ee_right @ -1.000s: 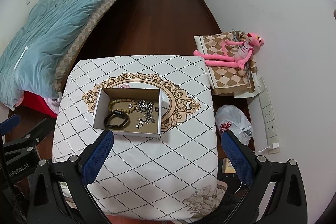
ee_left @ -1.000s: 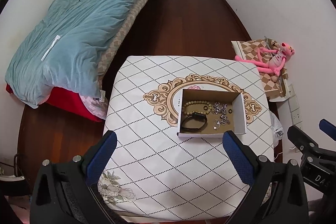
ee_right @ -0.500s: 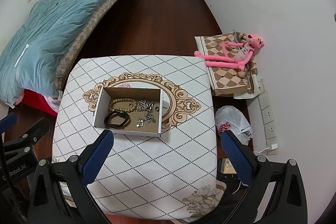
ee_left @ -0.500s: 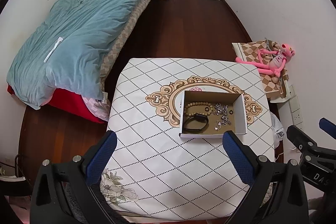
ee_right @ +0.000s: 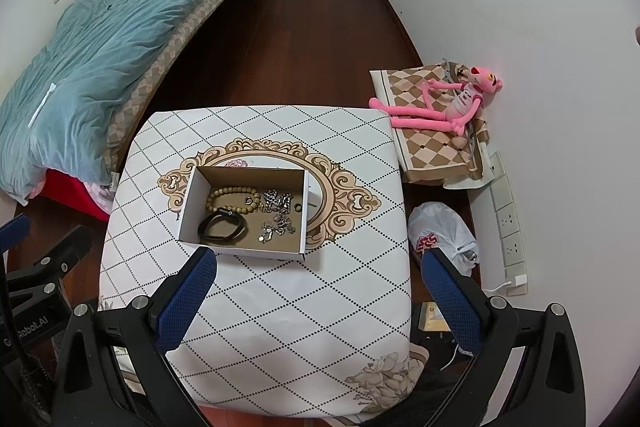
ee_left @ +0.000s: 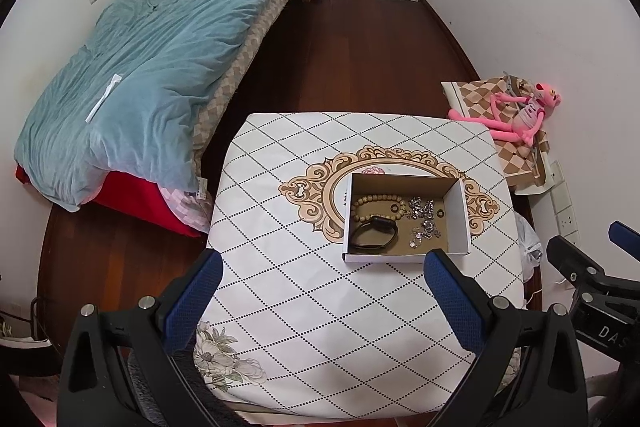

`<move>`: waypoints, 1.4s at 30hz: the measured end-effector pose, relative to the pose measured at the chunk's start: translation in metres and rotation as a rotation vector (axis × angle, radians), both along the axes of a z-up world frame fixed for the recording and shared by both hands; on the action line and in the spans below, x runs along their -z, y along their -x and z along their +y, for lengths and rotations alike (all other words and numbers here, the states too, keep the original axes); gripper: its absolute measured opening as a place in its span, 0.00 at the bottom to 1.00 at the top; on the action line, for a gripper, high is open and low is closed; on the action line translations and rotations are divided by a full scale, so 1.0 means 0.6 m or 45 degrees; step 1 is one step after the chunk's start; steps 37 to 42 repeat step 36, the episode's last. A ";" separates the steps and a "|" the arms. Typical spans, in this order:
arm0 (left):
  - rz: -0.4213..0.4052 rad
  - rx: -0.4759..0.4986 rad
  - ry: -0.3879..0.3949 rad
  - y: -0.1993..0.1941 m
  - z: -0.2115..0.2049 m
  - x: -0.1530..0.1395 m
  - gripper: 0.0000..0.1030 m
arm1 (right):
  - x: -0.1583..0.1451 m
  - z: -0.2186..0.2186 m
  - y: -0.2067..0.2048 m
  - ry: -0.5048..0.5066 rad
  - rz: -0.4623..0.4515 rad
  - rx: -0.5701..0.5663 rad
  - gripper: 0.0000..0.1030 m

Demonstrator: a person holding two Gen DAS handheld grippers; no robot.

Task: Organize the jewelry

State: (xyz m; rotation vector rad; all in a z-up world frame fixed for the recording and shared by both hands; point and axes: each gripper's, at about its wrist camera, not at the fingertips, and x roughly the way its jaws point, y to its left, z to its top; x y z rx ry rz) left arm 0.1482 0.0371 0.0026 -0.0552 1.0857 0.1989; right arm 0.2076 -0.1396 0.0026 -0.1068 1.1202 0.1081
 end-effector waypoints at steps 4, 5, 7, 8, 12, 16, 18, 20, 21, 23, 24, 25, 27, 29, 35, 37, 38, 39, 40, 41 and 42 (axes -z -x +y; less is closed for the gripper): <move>-0.003 0.001 -0.004 0.000 0.000 -0.002 1.00 | 0.000 0.000 0.000 0.000 0.000 0.000 1.00; -0.002 0.000 -0.003 0.000 0.000 -0.002 1.00 | 0.000 -0.001 0.000 -0.001 -0.001 0.000 1.00; -0.002 0.002 -0.002 0.000 0.000 -0.002 1.00 | -0.002 -0.003 0.000 -0.003 -0.002 0.001 1.00; -0.003 0.002 -0.004 0.000 0.000 -0.002 1.00 | -0.002 -0.003 0.001 -0.002 -0.003 0.000 1.00; -0.006 0.004 -0.005 0.001 0.000 -0.002 1.00 | -0.002 -0.003 0.001 -0.002 -0.003 0.000 1.00; -0.012 0.004 -0.003 0.004 -0.001 -0.005 1.00 | -0.002 -0.003 0.001 -0.003 -0.004 0.000 1.00; -0.013 0.006 -0.004 0.004 -0.001 -0.005 1.00 | -0.003 -0.005 0.002 -0.002 -0.005 0.001 1.00; -0.014 0.007 -0.005 0.004 -0.001 -0.006 1.00 | -0.004 -0.005 0.002 -0.003 -0.004 -0.001 1.00; -0.015 0.006 -0.005 0.005 -0.002 -0.007 1.00 | -0.003 -0.005 0.002 -0.003 -0.005 0.000 1.00; -0.014 0.007 -0.006 0.005 -0.002 -0.007 1.00 | -0.005 -0.006 0.002 -0.004 -0.005 0.000 1.00; -0.013 0.006 -0.005 0.005 -0.002 -0.007 1.00 | -0.005 -0.006 0.002 -0.003 -0.006 0.000 1.00; -0.013 0.006 -0.005 0.005 -0.001 -0.007 1.00 | -0.006 -0.007 0.002 -0.003 -0.007 0.000 1.00; -0.013 0.007 -0.006 0.005 -0.002 -0.007 1.00 | -0.005 -0.006 0.002 -0.002 -0.005 0.001 1.00; -0.012 0.008 -0.004 0.005 -0.002 -0.007 1.00 | -0.005 -0.006 0.002 -0.004 -0.006 0.002 1.00; -0.025 0.005 0.000 0.010 -0.004 -0.009 1.00 | -0.009 -0.010 0.003 -0.001 -0.004 0.000 1.00; -0.029 0.008 -0.004 0.011 -0.005 -0.011 1.00 | -0.009 -0.010 0.003 0.000 -0.005 0.001 1.00; -0.029 0.008 -0.004 0.011 -0.005 -0.011 1.00 | -0.009 -0.010 0.003 0.000 -0.005 0.001 1.00; -0.029 0.008 -0.004 0.011 -0.005 -0.011 1.00 | -0.009 -0.010 0.003 0.000 -0.005 0.001 1.00; -0.029 0.008 -0.004 0.011 -0.005 -0.011 1.00 | -0.009 -0.010 0.003 0.000 -0.005 0.001 1.00; -0.029 0.008 -0.004 0.011 -0.005 -0.011 1.00 | -0.009 -0.010 0.003 0.000 -0.005 0.001 1.00; -0.029 0.008 -0.004 0.011 -0.005 -0.011 1.00 | -0.009 -0.010 0.003 0.000 -0.005 0.001 1.00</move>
